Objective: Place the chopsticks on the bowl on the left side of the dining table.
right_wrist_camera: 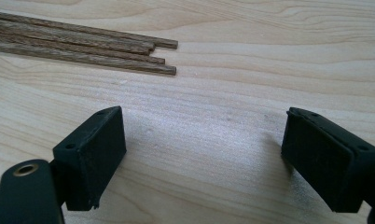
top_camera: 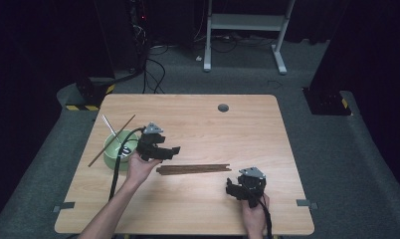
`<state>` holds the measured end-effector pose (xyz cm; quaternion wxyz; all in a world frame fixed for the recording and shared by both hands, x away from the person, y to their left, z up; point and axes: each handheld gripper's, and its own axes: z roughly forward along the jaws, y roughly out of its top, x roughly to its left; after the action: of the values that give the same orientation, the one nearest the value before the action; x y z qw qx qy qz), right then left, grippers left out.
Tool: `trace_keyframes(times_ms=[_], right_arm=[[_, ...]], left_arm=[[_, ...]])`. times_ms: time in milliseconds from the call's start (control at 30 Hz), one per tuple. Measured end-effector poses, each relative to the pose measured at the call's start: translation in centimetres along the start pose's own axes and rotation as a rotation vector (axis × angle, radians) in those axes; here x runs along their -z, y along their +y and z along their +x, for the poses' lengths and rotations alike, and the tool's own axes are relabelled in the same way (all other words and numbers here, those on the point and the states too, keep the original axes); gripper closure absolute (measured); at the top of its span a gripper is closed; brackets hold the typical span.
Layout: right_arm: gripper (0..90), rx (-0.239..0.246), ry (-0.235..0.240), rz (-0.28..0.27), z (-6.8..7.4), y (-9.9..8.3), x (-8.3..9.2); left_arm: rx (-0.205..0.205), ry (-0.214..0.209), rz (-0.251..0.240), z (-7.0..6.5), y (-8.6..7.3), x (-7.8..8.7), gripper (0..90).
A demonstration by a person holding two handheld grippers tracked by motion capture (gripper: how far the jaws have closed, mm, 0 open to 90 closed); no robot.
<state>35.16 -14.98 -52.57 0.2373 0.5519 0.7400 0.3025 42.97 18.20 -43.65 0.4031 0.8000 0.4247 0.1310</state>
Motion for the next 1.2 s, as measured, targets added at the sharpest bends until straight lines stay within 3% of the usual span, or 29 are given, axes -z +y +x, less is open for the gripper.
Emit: trace_keyframes(times_ms=[233,567,867,967,1200], right_arm=[[13.3,0.000,0.001,0.000,0.0,0.0,0.0],[13.3,0.001,0.001,0.000,0.0,0.0,0.0],[13.3,0.002,0.003,0.001,0.0,0.0,0.0],[13.3,0.003,0.003,0.001,0.0,0.0,0.0],[13.3,0.005,0.004,0.001,0.0,0.0,0.0]], left_arm=[[-0.027,-0.028,0.032,-1.5,0.0,-2.0,22.2],[-0.034,-0.052,0.065,-2.6,-0.1,-4.2,24.2],[-0.051,-0.050,0.095,-4.1,-0.6,-6.9,26.4],[-0.037,-0.054,0.098,-4.5,-0.9,-7.7,28.8],[-0.048,-0.038,0.124,-4.9,-1.4,-8.6,34.0]])
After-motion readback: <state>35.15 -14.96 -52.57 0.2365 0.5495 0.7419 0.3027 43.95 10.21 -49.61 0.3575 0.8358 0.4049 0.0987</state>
